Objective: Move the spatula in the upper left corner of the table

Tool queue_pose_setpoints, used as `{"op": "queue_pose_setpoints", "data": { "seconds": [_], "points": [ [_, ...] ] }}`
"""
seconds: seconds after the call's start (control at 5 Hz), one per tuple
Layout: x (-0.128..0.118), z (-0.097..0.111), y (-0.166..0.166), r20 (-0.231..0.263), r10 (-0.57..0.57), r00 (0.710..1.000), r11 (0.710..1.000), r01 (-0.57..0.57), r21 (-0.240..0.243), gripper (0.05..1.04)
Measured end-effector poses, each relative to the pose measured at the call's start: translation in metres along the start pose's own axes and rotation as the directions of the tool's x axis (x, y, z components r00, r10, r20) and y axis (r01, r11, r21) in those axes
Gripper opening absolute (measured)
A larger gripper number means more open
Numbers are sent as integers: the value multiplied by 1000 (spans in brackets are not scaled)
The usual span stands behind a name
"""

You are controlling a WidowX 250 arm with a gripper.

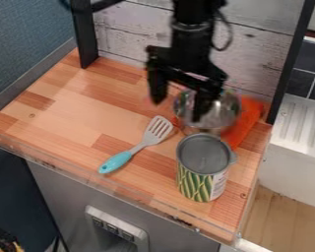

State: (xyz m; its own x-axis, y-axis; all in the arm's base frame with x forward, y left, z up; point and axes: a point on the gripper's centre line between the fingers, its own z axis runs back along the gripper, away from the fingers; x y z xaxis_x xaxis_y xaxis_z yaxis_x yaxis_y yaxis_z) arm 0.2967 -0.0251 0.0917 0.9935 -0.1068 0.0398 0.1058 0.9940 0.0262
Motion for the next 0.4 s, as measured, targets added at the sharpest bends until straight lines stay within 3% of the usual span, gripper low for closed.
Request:
{"op": "queue_pose_setpoints", "data": {
  "seconds": [0.4],
  "points": [
    [-22, -12, 32, -10, 7, 1000, 999, -6, 36, 1001]
  ]
}}
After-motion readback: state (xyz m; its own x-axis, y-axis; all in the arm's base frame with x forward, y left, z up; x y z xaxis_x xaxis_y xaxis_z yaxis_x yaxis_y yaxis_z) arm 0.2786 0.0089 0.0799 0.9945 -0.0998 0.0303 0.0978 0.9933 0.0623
